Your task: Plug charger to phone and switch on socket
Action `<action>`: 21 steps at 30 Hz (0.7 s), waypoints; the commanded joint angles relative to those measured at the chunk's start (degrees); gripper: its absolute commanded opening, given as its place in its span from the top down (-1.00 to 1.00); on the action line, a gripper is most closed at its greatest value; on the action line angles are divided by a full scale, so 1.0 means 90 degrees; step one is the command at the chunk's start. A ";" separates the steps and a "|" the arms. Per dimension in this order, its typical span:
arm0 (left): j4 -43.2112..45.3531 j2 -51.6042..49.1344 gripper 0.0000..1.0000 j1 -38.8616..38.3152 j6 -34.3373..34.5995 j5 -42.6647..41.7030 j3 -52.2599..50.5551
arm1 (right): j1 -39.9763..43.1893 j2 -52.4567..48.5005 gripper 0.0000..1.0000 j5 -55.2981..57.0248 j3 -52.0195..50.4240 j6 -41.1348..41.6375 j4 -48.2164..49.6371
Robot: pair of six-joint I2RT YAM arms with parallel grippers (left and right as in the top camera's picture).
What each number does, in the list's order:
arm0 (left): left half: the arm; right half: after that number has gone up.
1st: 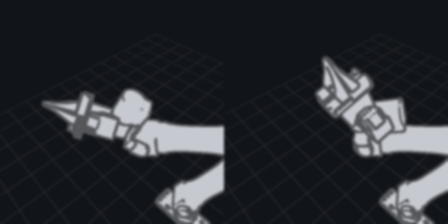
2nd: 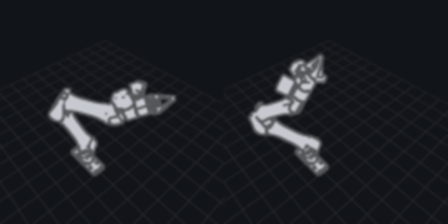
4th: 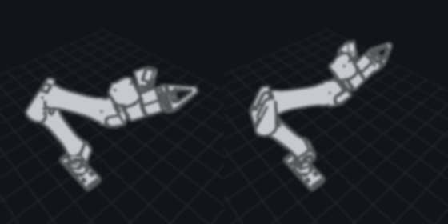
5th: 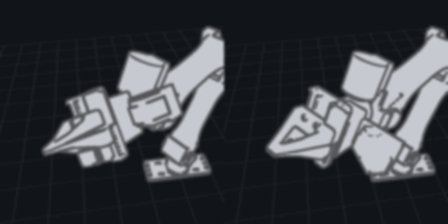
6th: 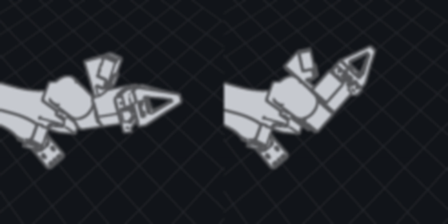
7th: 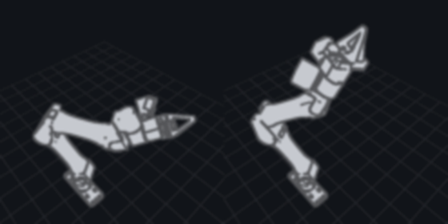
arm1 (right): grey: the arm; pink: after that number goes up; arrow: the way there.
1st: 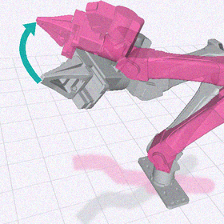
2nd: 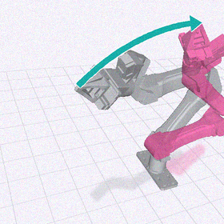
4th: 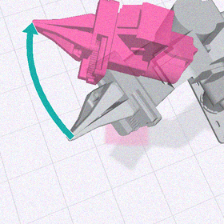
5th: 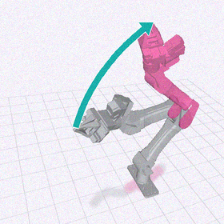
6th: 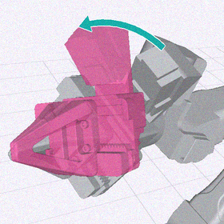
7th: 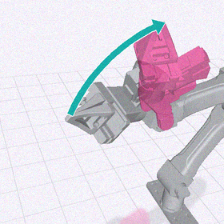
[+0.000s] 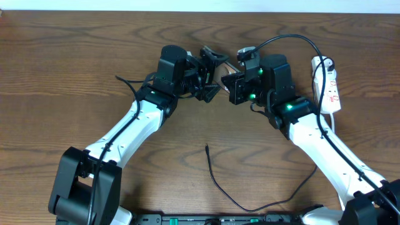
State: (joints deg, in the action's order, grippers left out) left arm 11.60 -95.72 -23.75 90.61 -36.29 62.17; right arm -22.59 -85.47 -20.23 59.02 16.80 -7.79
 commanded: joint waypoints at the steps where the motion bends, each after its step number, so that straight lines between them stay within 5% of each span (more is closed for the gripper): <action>1: 0.0255 0.0155 -0.86 0.0092 -0.0398 -0.0476 0.0148 | 0.0177 0.0007 0.98 0.0015 0.0102 0.0197 0.0163; 9: 0.0605 0.0160 -0.86 0.0510 -0.0393 -0.1491 0.0148 | 0.0918 0.0007 0.98 -0.0032 0.0102 0.1530 0.0452; 21: 0.0816 0.0160 -0.87 0.1348 -0.0899 -0.1634 0.0148 | 0.1132 0.0007 0.98 -0.1681 0.0102 0.6538 0.1241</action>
State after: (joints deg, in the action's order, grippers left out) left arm 17.39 -95.66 -13.30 84.82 -49.69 62.17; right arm -11.73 -85.78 -29.41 59.02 59.13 1.78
